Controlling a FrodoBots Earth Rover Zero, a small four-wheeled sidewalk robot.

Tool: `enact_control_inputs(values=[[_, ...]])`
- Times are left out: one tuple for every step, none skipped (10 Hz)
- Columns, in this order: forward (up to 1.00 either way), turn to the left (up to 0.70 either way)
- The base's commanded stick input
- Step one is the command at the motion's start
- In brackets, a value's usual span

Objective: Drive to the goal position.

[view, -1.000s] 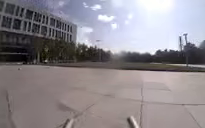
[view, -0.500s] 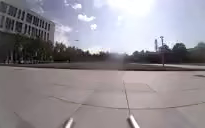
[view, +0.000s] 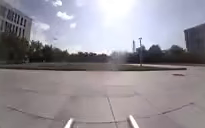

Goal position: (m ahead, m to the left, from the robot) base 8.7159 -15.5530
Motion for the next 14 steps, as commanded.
enact_control_inputs(values=[[0.70, -0.01], [0.70, 0.00], [0.70, 0.00], [0.70, 0.00], [0.70, 0.00], [0.70, 0.00], [0.70, 0.00], [0.70, 0.00], [0.70, 0.00], [0.70, 0.00], [0.70, 0.00], [0.70, 0.00], [0.70, 0.00], [0.70, 0.00]])
